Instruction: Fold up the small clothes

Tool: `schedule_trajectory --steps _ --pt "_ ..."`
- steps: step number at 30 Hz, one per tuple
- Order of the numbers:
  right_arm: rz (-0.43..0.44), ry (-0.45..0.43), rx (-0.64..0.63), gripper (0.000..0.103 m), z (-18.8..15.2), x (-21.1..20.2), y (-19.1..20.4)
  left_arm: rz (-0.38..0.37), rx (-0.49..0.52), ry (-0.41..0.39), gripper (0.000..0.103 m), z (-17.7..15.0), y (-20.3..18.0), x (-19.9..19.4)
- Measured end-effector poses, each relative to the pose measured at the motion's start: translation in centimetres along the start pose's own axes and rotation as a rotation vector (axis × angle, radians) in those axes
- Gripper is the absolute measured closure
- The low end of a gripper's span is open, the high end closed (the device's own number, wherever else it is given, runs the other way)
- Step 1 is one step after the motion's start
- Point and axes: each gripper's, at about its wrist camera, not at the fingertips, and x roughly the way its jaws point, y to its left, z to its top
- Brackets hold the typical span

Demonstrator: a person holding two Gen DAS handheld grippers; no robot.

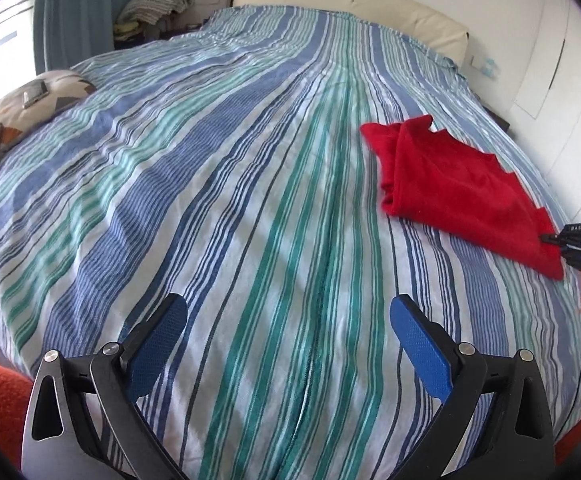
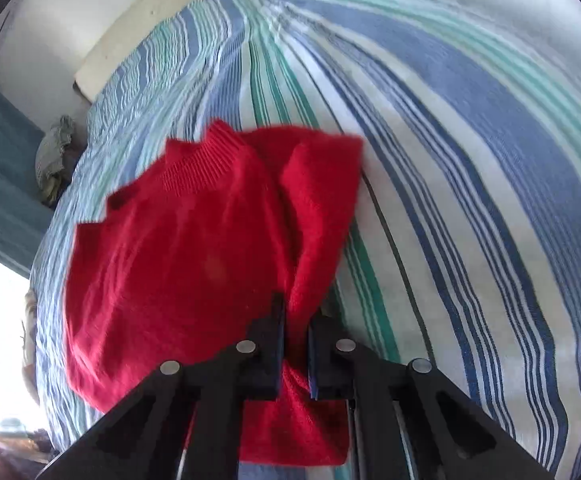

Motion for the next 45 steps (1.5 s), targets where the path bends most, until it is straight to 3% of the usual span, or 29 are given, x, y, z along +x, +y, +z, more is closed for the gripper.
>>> schedule_trajectory --steps 3,8,12,15,16,18,20,22,24,25,27,29,33,35,37,39,42,45 --pt "0.060 -0.057 -0.044 0.094 1.1 -2.5 3.7 -0.030 -0.039 0.022 0.001 0.1 0.4 0.2" --pt "0.205 -0.052 -0.238 0.094 2.0 -4.7 15.8 -0.061 -0.063 0.027 0.001 0.6 0.6 0.5" --pt "0.279 0.004 -0.350 0.094 0.7 -2.0 24.8 -0.059 -0.068 0.008 0.001 0.9 0.9 0.0" --pt "0.260 0.054 -0.432 0.093 -1.3 2.1 29.5 -0.054 -0.079 0.009 0.001 1.0 1.6 -0.1" --pt "0.259 0.109 -0.451 0.089 -2.0 4.3 30.7 -0.050 -0.084 0.016 0.001 1.0 1.8 -0.1" --pt "0.272 0.223 -0.425 0.074 -3.3 7.4 30.9 -0.043 -0.096 0.028 0.001 1.0 2.1 0.2" --pt "0.385 0.297 -0.365 0.070 -4.2 8.0 30.4 -0.045 -0.109 0.035 0.001 1.0 2.5 0.3" --pt "0.495 0.262 -0.351 0.067 -4.1 5.9 29.6 -0.057 -0.122 0.039 0.001 1.1 2.7 0.2" --pt "0.531 0.215 -0.366 0.066 -3.1 4.0 28.9 -0.070 -0.128 0.044 0.001 1.1 2.7 0.2" --pt "0.506 0.181 -0.382 0.066 -2.7 2.9 28.3 -0.078 -0.131 0.049 0.001 1.2 2.7 0.3" --pt "0.350 0.122 -0.457 0.066 -2.2 2.1 27.5 -0.091 -0.139 0.060 0.001 1.3 2.6 0.5" --pt "0.257 0.140 -0.529 0.068 -2.8 2.8 27.4 -0.099 -0.137 0.072 0.001 1.2 2.3 0.8" --pt "0.253 0.223 -0.711 0.077 -9.0 6.4 30.1 -0.073 -0.099 0.072 0.001 1.0 1.7 1.0" --pt "0.209 0.320 -0.813 0.077 -13.5 8.8 30.7 -0.054 -0.083 0.066 0.001 0.9 1.6 0.9" --pt "0.203 0.337 -0.897 0.077 -16.2 9.0 30.6 -0.043 -0.079 0.064 0.001 0.8 1.6 0.9" --pt "0.221 0.315 -0.903 0.077 -15.9 7.6 30.4 -0.047 -0.088 0.069 0.001 0.8 1.8 0.9" --pt "0.292 0.210 -0.785 0.077 -12.4 3.0 28.2 -0.055 -0.096 0.074 0.001 0.9 1.8 1.0" --pt "0.265 0.103 -0.670 0.077 -8.8 -0.3 24.6 -0.061 -0.088 0.069 0.001 0.9 1.6 0.9"
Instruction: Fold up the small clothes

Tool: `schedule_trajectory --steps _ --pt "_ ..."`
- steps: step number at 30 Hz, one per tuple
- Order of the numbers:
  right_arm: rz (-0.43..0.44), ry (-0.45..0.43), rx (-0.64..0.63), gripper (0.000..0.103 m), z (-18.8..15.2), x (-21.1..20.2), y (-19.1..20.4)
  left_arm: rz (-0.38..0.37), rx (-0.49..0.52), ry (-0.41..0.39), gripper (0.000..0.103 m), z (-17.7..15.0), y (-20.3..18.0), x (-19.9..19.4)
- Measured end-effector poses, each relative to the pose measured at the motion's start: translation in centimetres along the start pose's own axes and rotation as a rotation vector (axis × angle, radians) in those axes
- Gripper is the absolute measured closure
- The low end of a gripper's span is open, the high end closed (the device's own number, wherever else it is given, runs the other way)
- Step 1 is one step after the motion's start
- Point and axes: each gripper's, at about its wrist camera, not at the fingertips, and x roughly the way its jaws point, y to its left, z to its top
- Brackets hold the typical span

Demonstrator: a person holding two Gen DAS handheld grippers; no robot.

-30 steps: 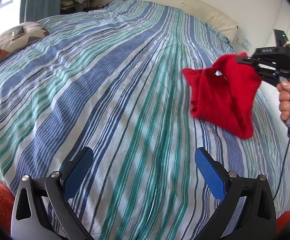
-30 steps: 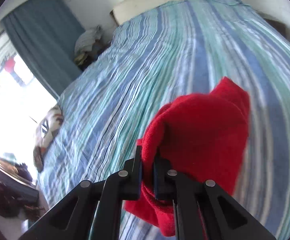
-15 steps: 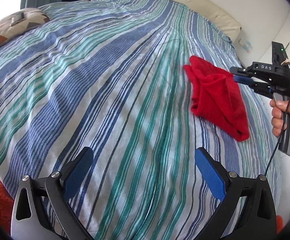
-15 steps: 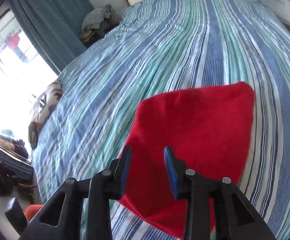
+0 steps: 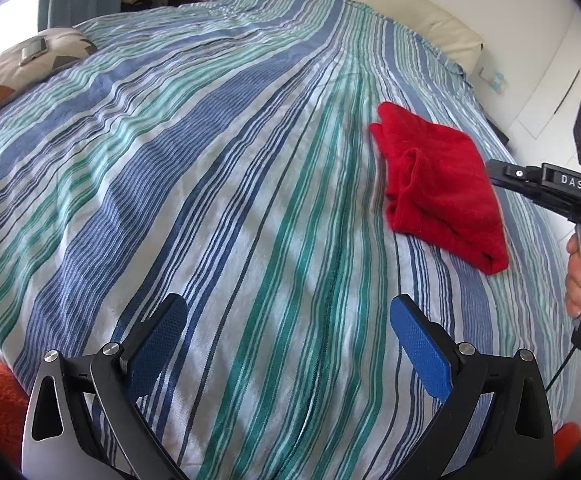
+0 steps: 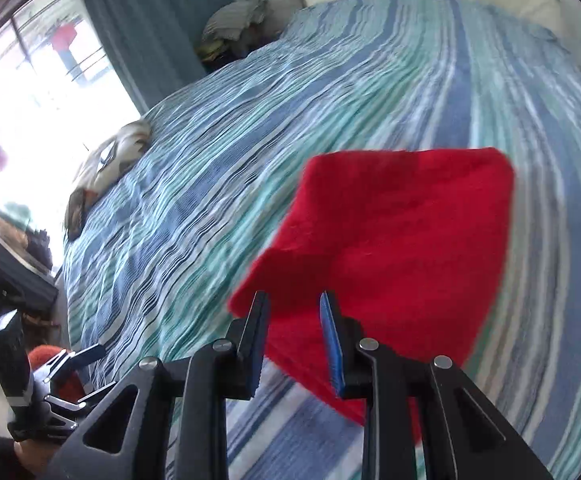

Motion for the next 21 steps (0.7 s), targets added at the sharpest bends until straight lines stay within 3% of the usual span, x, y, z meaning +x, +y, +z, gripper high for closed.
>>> schedule_trajectory --steps 3,6,10,13,19,21 --pt "-0.026 0.038 0.101 0.077 -1.5 -0.3 -3.7 0.006 0.017 0.005 0.001 -0.1 -0.4 0.2" --pt "-0.053 0.205 0.151 0.077 -6.4 3.6 -5.4 0.027 0.038 0.006 0.001 -0.4 -0.8 0.4" --pt "-0.054 0.122 0.162 0.077 -9.8 1.8 -3.4 0.067 0.067 -0.009 0.001 -0.8 -0.8 0.1" --pt "-0.066 0.071 0.165 0.071 -12.3 -1.4 -1.6 0.081 0.069 -0.014 0.001 -0.8 -0.7 -0.1" --pt "-0.123 -0.003 0.190 0.054 -19.1 -7.1 0.1 0.128 0.099 -0.017 0.001 -0.9 -1.1 0.0" --pt "-0.128 -0.013 0.227 0.036 -20.9 -8.2 0.0 0.141 0.122 -0.021 0.001 -1.0 -1.4 0.0"
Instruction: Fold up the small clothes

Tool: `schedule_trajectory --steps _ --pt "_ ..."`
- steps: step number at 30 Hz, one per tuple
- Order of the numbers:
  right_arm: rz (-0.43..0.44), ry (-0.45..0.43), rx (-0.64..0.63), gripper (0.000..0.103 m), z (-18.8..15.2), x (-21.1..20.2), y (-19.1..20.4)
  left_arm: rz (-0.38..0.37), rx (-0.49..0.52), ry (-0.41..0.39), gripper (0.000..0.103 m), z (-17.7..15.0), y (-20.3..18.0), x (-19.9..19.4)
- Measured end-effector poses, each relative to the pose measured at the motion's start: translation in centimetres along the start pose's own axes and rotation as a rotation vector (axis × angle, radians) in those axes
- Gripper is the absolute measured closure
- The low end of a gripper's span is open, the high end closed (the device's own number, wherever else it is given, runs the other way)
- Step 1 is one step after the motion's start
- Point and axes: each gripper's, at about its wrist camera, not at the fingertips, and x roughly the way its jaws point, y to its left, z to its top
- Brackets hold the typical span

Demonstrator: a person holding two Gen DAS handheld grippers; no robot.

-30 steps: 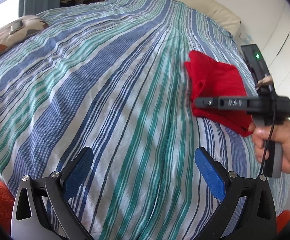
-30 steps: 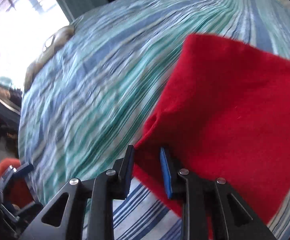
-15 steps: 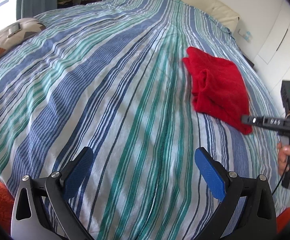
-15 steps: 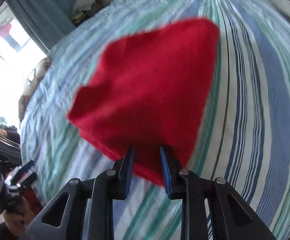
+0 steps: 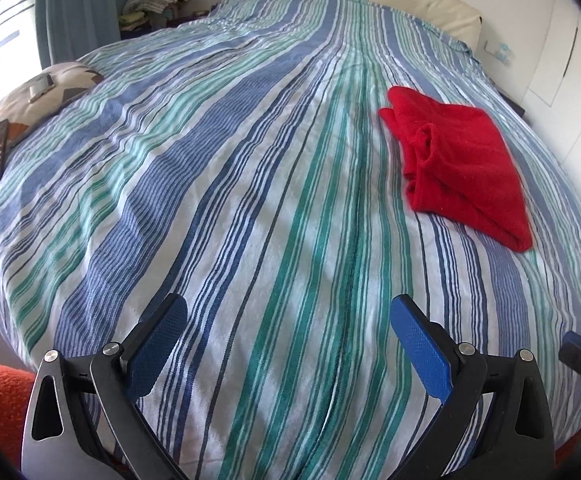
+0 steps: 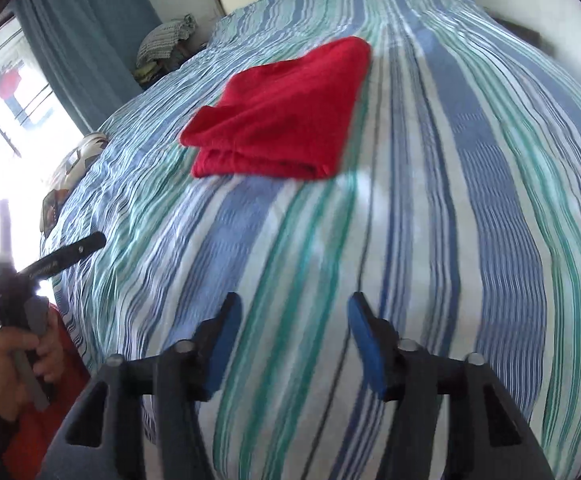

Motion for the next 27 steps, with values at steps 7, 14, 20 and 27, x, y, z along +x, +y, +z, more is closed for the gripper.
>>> schedule_trajectory --steps 7,14,20,27 --pt "0.002 0.012 0.082 0.026 -2.2 -0.8 -2.1 0.022 0.060 0.006 0.001 -0.4 -0.8 0.1" --pt "0.013 -0.007 0.080 0.026 -2.2 -0.2 -1.8 0.063 0.132 0.029 0.001 -1.1 -1.7 0.5" --pt "0.037 -0.019 0.077 0.026 -2.7 -0.2 -2.2 -0.023 0.163 0.038 0.001 -1.9 -3.0 -0.2" --pt "0.044 -0.009 0.065 0.021 -2.8 0.5 -2.2 -0.140 0.207 0.108 0.001 -1.7 -5.0 0.2"
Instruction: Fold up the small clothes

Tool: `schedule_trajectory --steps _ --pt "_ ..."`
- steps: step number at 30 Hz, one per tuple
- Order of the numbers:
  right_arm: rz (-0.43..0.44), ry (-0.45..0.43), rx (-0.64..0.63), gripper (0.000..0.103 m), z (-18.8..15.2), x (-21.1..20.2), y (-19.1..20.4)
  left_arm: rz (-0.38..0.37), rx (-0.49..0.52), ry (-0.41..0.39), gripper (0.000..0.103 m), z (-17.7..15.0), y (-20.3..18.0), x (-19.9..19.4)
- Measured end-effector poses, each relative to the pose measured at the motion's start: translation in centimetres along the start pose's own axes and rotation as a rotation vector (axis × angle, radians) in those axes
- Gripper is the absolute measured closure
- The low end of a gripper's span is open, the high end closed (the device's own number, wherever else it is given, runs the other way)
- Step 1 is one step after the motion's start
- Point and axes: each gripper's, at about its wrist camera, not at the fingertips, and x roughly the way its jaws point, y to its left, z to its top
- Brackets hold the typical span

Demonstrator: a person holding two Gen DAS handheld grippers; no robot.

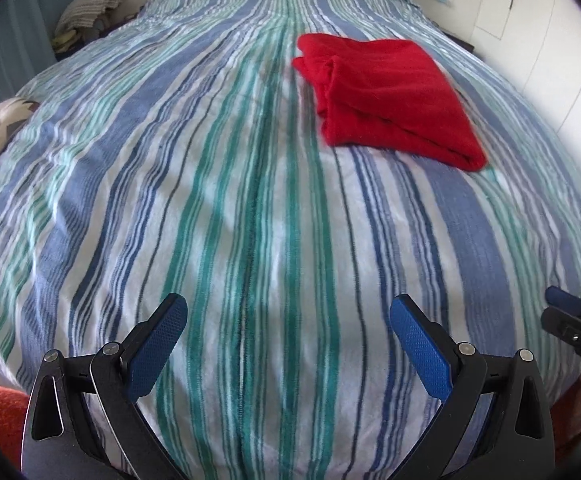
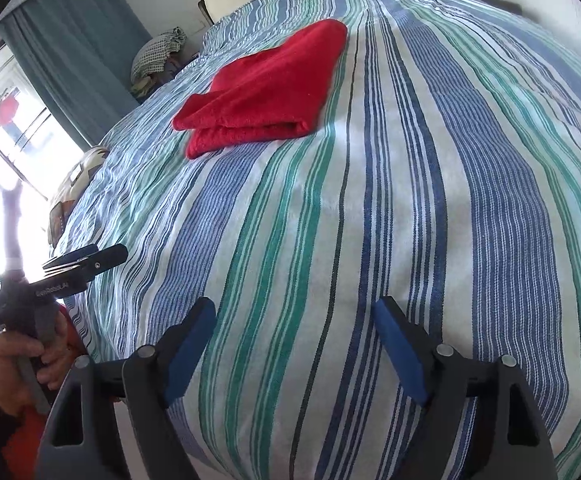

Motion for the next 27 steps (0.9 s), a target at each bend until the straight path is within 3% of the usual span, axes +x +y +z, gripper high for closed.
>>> schedule_trajectory --steps 2,4,7,10,13,18,20,23,25,27 --pt "0.007 0.006 0.014 0.021 0.3 -0.1 0.0 -0.071 -0.033 -0.011 0.001 1.5 0.3 -0.4" --pt "0.035 0.004 0.047 0.021 0.8 -0.2 -0.2 -0.151 -0.088 -0.045 0.001 4.6 1.3 -0.7" --pt "0.091 -0.008 0.087 0.021 2.8 -0.2 -0.7 -0.211 -0.148 -0.093 0.001 10.6 2.4 -0.2" --pt "0.109 -0.059 0.082 0.021 6.9 -0.2 -1.0 -0.265 -0.164 -0.113 0.001 17.2 2.7 2.2" --pt "0.119 -0.145 0.079 0.021 13.2 0.2 -1.5 -0.236 -0.191 -0.039 0.001 21.1 2.4 7.3" --pt "0.137 -0.156 0.144 0.021 21.4 4.6 -3.2 -0.184 -0.182 0.124 0.002 19.5 1.5 13.8" --pt "0.166 -0.108 0.184 0.021 23.0 7.8 -3.8 -0.181 -0.138 0.121 0.002 18.0 0.9 14.2" --pt "0.211 -0.003 0.210 0.021 22.7 13.0 -3.5 -0.177 -0.119 0.102 0.003 17.2 0.3 14.3" --pt "0.198 0.014 0.162 0.031 21.5 15.0 -2.4 -0.206 -0.139 0.118 0.029 17.2 0.1 14.5" --pt "0.153 0.005 0.099 0.061 21.1 15.2 -0.9 -0.281 -0.152 0.146 0.073 17.4 -0.2 14.7"
